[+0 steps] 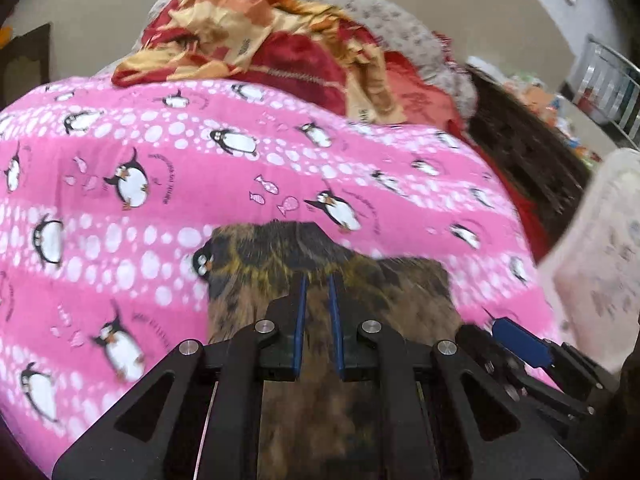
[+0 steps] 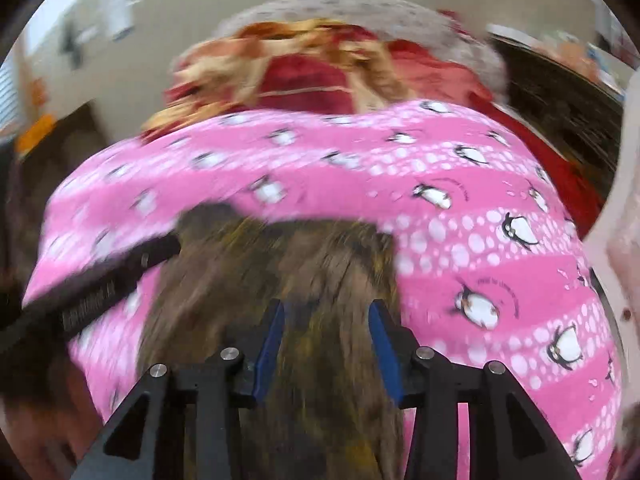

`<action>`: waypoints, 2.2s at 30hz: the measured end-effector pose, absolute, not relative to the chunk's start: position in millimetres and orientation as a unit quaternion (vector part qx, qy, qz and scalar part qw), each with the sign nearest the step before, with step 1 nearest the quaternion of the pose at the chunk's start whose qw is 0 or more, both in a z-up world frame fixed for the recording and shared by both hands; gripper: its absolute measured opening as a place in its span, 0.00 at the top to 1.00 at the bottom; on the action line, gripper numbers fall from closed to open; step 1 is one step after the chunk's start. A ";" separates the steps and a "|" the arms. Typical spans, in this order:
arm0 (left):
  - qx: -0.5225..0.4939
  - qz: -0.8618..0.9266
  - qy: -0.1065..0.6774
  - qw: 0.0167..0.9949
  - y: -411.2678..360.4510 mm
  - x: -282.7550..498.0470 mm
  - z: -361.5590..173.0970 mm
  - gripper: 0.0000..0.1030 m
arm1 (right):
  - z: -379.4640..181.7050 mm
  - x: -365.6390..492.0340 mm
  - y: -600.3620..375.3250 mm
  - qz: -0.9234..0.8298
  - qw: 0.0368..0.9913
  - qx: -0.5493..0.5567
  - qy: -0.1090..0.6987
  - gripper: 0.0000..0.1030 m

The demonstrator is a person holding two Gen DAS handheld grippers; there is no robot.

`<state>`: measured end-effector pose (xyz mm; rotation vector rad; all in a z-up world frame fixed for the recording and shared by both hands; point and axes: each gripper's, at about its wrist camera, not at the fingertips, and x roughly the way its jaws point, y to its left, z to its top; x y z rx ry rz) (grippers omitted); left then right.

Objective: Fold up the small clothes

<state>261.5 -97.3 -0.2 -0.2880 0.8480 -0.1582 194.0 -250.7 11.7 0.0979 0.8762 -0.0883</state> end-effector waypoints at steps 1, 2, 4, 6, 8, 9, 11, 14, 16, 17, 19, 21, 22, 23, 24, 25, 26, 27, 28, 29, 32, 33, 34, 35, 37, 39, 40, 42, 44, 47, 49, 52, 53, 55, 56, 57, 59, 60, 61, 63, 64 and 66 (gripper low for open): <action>-0.142 -0.067 0.413 0.897 -96.3 267.5 -6.7 0.91 | 4.6 210.3 -252.6 -0.064 0.903 0.049 0.421 0.59; -0.143 -0.058 0.415 0.896 -97.1 272.0 -11.8 0.91 | -4.6 221.9 -256.7 -0.080 0.904 0.044 0.417 0.59; -0.137 -0.053 0.416 0.897 -97.7 280.0 -29.8 0.87 | -31.8 241.5 -266.8 -0.064 0.902 0.058 0.424 0.59; -0.145 -0.063 0.415 0.896 -97.0 282.2 -48.1 0.88 | -57.2 247.0 -278.0 -0.027 0.898 0.065 0.433 0.59; -0.158 -0.068 0.403 0.899 -94.1 281.9 -52.8 0.88 | -59.3 246.8 -294.2 -0.006 0.896 0.115 0.428 0.59; -0.170 -0.073 0.403 0.896 -90.4 284.3 -56.2 0.88 | -61.8 247.4 -299.4 0.004 0.893 0.134 0.429 0.59; -0.188 -0.080 0.402 0.892 -85.7 286.1 -59.5 0.88 | -65.7 248.3 -308.6 0.019 0.889 0.170 0.425 0.58; -0.203 -0.082 0.400 0.890 -81.8 289.0 -62.1 0.88 | -68.0 250.8 -312.4 0.030 0.885 0.186 0.425 0.58; -0.189 -0.073 0.399 0.894 -86.5 289.9 -59.9 0.87 | -69.8 251.6 -317.0 0.037 0.883 0.200 0.423 0.58; -0.184 -0.069 0.399 0.896 -88.5 291.0 -59.6 0.87 | -70.7 249.0 -317.2 0.038 0.883 0.203 0.422 0.58; -0.174 -0.063 0.399 0.898 -92.6 291.8 -58.6 0.87 | -71.7 250.4 -316.8 0.042 0.882 0.210 0.420 0.58; -0.167 -0.059 0.400 0.899 -94.8 292.2 -58.1 0.87 | -72.1 249.4 -318.0 0.045 0.880 0.216 0.420 0.58; -0.162 -0.057 0.401 0.900 -96.2 292.2 -57.4 0.87 | -72.4 250.1 -318.9 0.044 0.880 0.216 0.421 0.58; -0.154 -0.055 0.405 0.900 -98.3 292.7 -55.7 0.87 | -72.0 251.6 -318.1 0.042 0.880 0.213 0.423 0.58; -0.149 -0.055 0.410 0.898 -99.2 293.4 -53.3 0.87 | -69.3 251.9 -315.6 0.038 0.878 0.206 0.431 0.58; -0.134 -0.060 0.421 0.895 -100.3 294.5 -46.9 0.87 | -66.3 253.5 -313.7 0.038 0.875 0.199 0.440 0.57; -0.122 -0.066 0.430 0.892 -100.7 295.6 -40.9 0.87 | -54.8 251.8 -309.4 0.027 0.875 0.167 0.453 0.58; -0.117 -0.080 0.441 0.886 -96.1 292.9 -27.1 0.87 | -44.1 245.1 -308.2 0.017 0.882 0.143 0.450 0.58; -0.124 -0.094 0.438 0.885 -90.6 287.1 -17.4 0.87 | -25.6 232.5 -303.0 0.018 0.898 0.112 0.425 0.58; -0.130 -0.108 0.428 0.888 -84.0 278.6 -7.4 0.86 | -3.0 212.1 -295.8 0.040 0.917 0.083 0.388 0.58; -0.124 -0.110 0.392 0.905 -61.8 240.0 15.1 0.49 | 17.4 175.4 -275.0 0.091 0.925 0.024 0.369 0.58; -0.130 -0.107 0.383 0.908 -52.3 223.8 16.3 0.43 | 16.1 163.4 -265.5 0.120 0.921 0.006 0.371 0.58; -0.134 -0.106 0.383 0.908 -46.8 214.9 13.5 0.43 | 10.4 154.5 -257.7 0.152 0.913 -0.005 0.378 0.58; -0.139 -0.109 0.389 0.904 -41.6 206.2 7.2 0.43 | -1.8 148.5 -251.5 0.170 0.903 -0.022 0.393 0.58; -0.146 -0.115 0.410 0.893 -35.0 194.4 -12.0 0.43 | -36.1 152.0 -253.0 0.160 0.879 -0.040 0.447 0.58; -0.157 -0.121 0.436 0.878 -31.0 186.4 -32.8 0.43 | -48.8 151.3 -267.2 0.167 0.877 -0.007 0.450 0.58; -0.165 -0.127 0.442 0.872 -29.5 183.2 -39.2 0.43 | -38.9 147.7 -277.5 0.166 0.883 0.026 0.439 0.59; -0.180 -0.146 0.456 0.859 -29.0 180.3 -51.2 0.43 | -18.9 137.0 -299.6 0.148 0.895 0.075 0.414 0.57; -0.200 -0.171 0.467 0.844 -32.0 182.0 -60.8 0.42 | -7.5 126.7 -319.9 0.145 0.906 0.102 0.384 0.44; -0.213 -0.198 0.465 0.836 -42.6 188.3 -63.9 0.36 | -13.5 120.6 -351.2 0.140 0.903 0.154 0.376 0.19; -0.215 -0.209 0.466 0.832 -50.9 191.3 -65.5 0.31 | -35.7 127.7 -362.4 0.176 0.872 0.204 0.409 0.19; -0.200 -0.210 0.460 0.839 -57.1 190.2 -65.0 0.31 | -61.7 139.4 -360.8 0.210 0.844 0.227 0.438 0.19; -0.199 -0.212 0.457 0.841 -57.0 189.9 -65.0 0.31 | -69.2 143.6 -358.6 0.219 0.836 0.227 0.448 0.19; -0.199 -0.221 0.451 0.842 -55.4 188.3 -66.0 0.31 | -76.7 153.1 -356.0 0.242 0.835 0.226 0.439 0.19; -0.200 -0.224 0.448 0.842 -53.4 187.1 -66.9 0.31 | -77.9 157.0 -355.9 0.252 0.835 0.226 0.434 0.19; -0.202 -0.226 0.445 0.843 -51.6 187.6 -67.9 0.31 | -79.9 164.9 -357.5 0.262 0.832 0.235 0.429 0.19; -0.202 -0.225 0.439 0.846 -51.1 187.6 -69.6 0.31 | -81.0 176.4 -358.7 0.284 0.826 0.248 0.419 0.19; -0.200 -0.224 0.435 0.849 -51.1 186.4 -70.5 0.31 | -81.8 181.3 -358.3 0.292 0.824 0.251 0.416 0.21; -0.196 -0.223 0.430 0.853 -51.9 184.3 -71.3 0.31 | -82.7 186.7 -357.2 0.302 0.820 0.255 0.413 0.25; -0.187 -0.221 0.424 0.858 -52.3 180.4 -73.3 0.31 | -86.2 195.7 -356.0 0.316 0.813 0.268 0.408 0.31; -0.187 -0.221 0.424 0.858 -52.6 180.8 -73.5 0.31 | -86.9 198.4 -355.9 0.321 0.810 0.274 0.407 0.33; -0.189 -0.221 0.425 0.857 -52.3 181.6 -73.7 0.31 | -89.7 198.2 -354.7 0.349 0.795 0.286 0.405 0.43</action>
